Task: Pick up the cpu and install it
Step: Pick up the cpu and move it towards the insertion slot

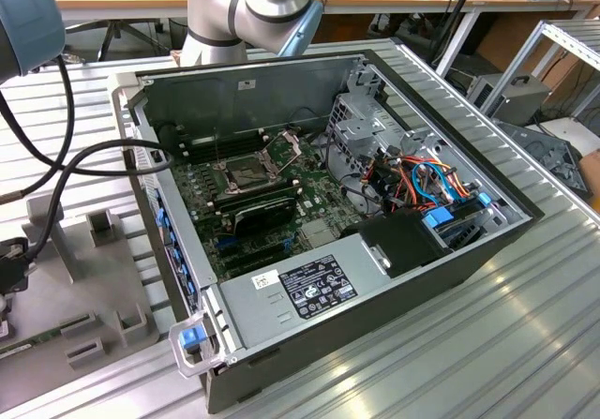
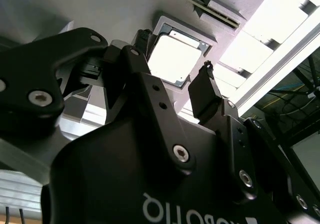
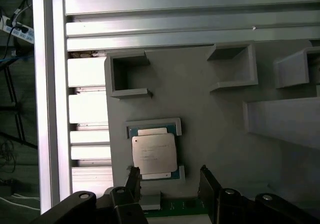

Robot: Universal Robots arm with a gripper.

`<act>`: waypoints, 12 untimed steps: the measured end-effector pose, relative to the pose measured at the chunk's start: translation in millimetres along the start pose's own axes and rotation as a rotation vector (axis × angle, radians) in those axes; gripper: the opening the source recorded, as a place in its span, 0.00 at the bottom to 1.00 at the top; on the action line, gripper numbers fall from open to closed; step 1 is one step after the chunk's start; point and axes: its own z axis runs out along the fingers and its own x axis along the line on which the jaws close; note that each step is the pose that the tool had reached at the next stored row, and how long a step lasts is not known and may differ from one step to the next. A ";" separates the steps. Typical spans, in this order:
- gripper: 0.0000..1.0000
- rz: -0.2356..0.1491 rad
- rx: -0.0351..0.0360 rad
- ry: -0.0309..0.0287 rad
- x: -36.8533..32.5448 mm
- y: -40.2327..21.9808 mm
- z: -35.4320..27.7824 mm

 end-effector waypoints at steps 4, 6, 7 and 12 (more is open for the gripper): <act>0.60 0.000 0.0000 0.0000 0.8 -0.1 1.4; 0.60 0.000 0.0000 0.0000 0.7 -0.1 2.6; 0.60 0.000 0.0000 0.0000 0.7 -0.1 3.6; 0.60 0.000 0.0000 0.0001 0.6 -0.2 6.5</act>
